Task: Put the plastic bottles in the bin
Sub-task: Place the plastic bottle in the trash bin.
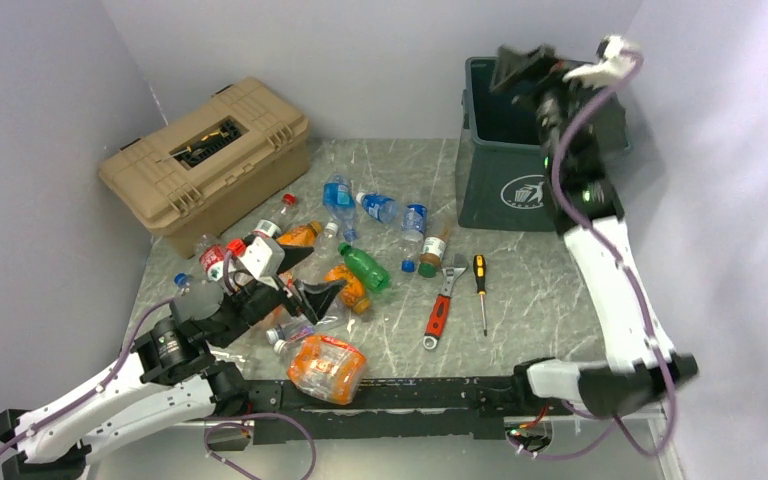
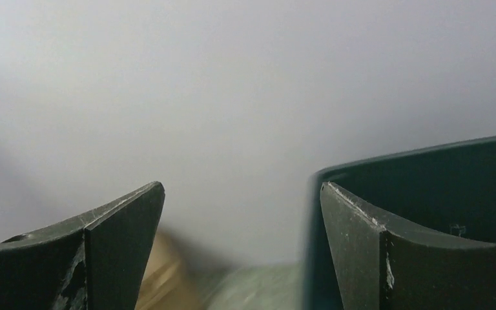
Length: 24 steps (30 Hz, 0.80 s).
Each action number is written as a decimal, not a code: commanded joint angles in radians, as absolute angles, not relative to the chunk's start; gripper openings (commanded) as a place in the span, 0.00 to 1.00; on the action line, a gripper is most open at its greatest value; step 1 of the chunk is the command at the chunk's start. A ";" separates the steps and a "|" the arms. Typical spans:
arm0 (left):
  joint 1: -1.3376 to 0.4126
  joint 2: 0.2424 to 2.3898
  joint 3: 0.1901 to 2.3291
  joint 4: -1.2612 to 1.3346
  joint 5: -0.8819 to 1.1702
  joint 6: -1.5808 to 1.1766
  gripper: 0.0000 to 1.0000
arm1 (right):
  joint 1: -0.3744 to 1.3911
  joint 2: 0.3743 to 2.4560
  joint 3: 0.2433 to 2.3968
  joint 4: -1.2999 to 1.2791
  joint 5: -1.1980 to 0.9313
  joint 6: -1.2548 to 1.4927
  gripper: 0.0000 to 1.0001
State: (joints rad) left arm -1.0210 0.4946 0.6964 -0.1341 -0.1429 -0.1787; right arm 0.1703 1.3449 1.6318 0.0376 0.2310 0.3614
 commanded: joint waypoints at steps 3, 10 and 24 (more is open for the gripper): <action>-1.027 0.523 0.766 -0.211 -0.414 -0.216 1.00 | 0.422 1.048 1.211 0.091 0.049 0.489 0.91; -1.029 0.530 0.775 -0.238 -0.502 -0.231 1.00 | 0.633 0.928 0.865 0.005 0.097 0.510 0.89; -1.030 0.566 0.789 -0.256 -0.480 -0.206 1.00 | 0.648 1.280 0.847 0.162 0.320 0.314 1.00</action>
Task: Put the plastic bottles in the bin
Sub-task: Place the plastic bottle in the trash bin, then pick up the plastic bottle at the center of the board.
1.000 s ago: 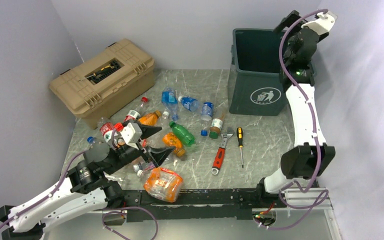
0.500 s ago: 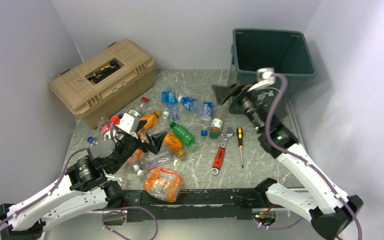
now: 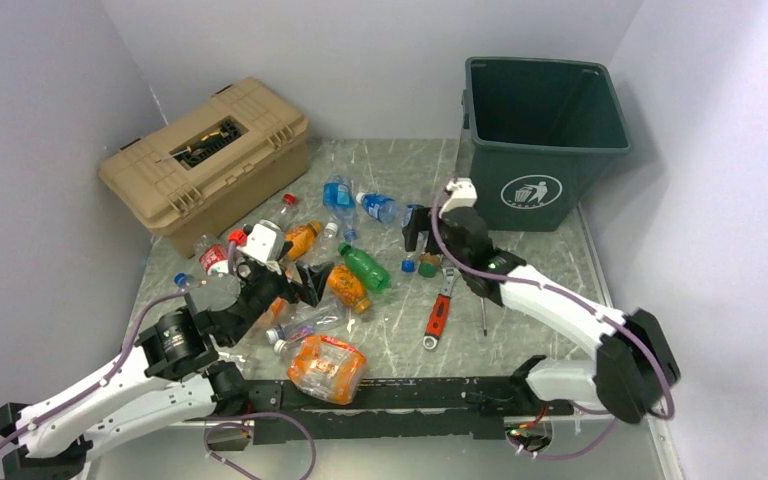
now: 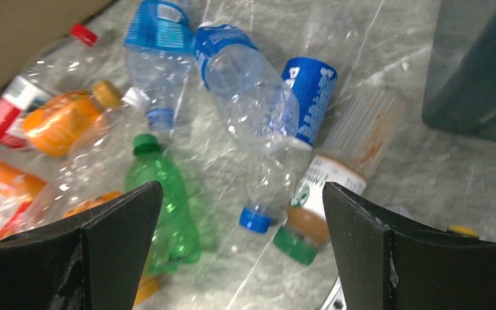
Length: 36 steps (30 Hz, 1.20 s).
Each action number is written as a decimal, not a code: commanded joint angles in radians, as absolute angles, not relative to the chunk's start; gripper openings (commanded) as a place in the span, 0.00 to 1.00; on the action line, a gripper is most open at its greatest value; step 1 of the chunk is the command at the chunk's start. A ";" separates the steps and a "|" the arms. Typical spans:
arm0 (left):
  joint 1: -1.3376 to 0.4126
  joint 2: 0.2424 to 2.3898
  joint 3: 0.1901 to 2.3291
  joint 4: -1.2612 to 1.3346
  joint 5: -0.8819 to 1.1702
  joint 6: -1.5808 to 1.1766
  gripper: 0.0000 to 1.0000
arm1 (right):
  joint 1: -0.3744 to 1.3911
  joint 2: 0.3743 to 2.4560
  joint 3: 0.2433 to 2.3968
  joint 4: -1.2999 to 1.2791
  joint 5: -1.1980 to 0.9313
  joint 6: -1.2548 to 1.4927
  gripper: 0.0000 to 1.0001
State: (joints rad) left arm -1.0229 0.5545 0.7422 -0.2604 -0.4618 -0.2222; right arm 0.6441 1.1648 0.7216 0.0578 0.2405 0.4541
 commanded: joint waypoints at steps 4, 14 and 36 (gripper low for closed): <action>-1.031 0.569 0.796 -0.263 -0.477 -0.202 1.00 | 0.646 1.440 1.014 0.070 0.333 0.155 1.00; -1.032 0.560 0.795 -0.261 -0.441 -0.207 1.00 | 0.635 1.751 1.342 -0.208 0.169 0.009 1.00; -1.034 0.580 0.802 -0.265 -0.403 -0.207 0.99 | 0.638 1.923 1.421 -0.322 0.185 -0.055 0.91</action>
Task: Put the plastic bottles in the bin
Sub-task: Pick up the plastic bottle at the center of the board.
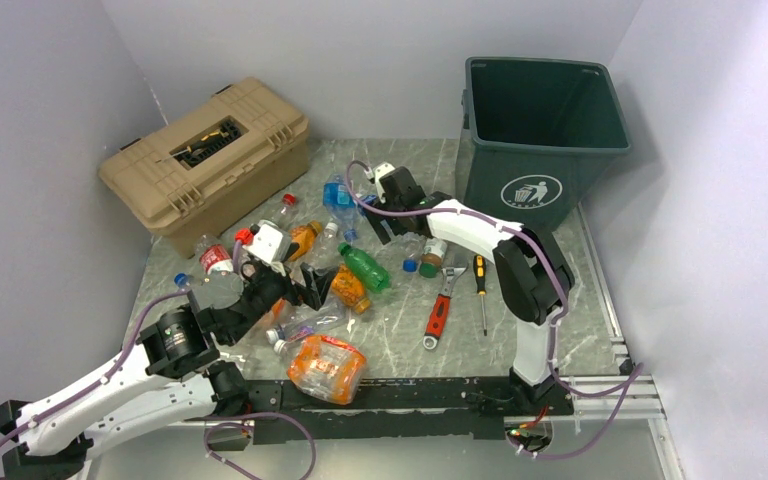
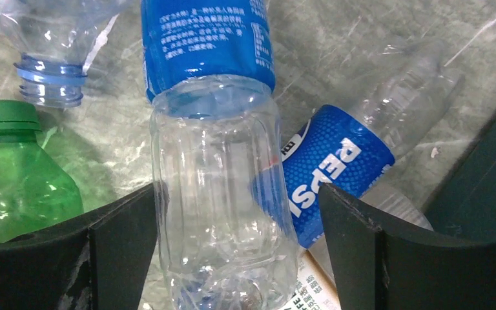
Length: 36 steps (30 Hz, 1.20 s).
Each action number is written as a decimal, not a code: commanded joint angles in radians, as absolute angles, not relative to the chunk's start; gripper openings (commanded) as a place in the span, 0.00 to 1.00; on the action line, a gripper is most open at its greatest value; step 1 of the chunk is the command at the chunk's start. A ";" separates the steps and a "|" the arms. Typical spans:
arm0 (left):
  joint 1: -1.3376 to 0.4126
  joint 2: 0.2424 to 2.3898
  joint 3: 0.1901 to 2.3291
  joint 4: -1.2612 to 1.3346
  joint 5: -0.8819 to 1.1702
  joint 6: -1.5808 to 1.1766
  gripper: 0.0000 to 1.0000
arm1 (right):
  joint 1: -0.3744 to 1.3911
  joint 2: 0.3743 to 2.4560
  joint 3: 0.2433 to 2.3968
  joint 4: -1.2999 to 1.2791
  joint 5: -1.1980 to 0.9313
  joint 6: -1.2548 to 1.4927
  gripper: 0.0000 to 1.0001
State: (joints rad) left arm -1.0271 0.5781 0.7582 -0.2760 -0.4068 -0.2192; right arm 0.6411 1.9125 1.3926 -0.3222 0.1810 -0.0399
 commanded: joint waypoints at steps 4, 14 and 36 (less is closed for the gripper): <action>-1.034 0.581 0.802 -0.264 -0.402 -0.207 0.99 | 0.639 1.906 1.399 -0.310 0.175 -0.059 0.82; -1.034 0.577 0.799 -0.260 -0.403 -0.210 0.99 | 0.656 1.811 1.346 -0.285 0.165 -0.049 0.50; -1.034 0.449 0.731 -0.082 -0.114 -0.263 1.00 | 0.711 0.899 0.532 0.691 -0.184 0.546 0.44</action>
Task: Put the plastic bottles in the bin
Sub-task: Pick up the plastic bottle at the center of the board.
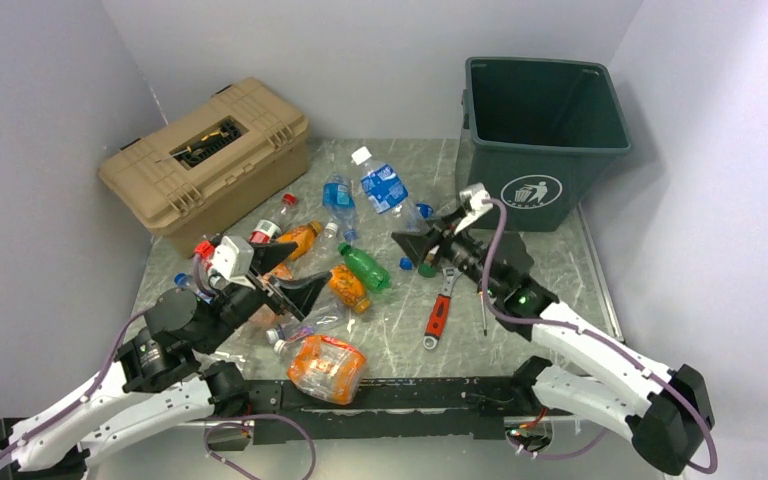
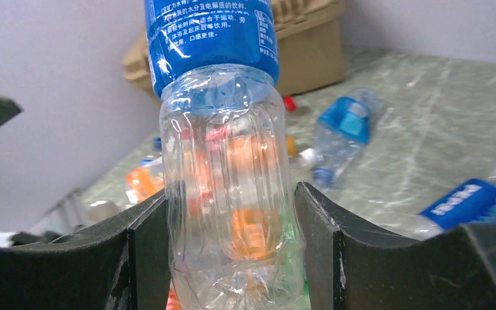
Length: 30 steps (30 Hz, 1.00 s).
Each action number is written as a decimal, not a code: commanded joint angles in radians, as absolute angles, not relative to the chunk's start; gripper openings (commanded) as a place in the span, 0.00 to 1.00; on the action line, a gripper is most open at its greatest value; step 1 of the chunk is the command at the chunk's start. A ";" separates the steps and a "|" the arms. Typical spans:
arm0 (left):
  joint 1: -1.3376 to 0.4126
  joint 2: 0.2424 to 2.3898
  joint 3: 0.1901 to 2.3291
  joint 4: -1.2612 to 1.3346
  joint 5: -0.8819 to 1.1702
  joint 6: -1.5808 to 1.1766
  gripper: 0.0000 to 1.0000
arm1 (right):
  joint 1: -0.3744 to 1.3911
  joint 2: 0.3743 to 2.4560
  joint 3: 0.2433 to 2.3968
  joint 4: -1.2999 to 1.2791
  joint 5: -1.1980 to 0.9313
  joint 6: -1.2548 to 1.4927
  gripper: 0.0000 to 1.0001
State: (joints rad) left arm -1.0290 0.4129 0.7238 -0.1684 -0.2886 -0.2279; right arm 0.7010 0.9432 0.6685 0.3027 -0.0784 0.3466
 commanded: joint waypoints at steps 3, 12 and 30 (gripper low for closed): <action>-1.034 0.494 0.772 -0.040 -0.021 -0.300 0.99 | 0.726 0.885 0.432 0.886 -0.205 0.626 0.43; -1.032 0.636 0.877 0.037 0.002 -0.378 0.99 | 0.827 0.935 0.350 1.237 -0.198 0.696 0.42; -0.794 0.805 0.879 0.297 0.337 -0.602 0.99 | 0.899 0.958 0.352 1.332 -0.266 0.717 0.42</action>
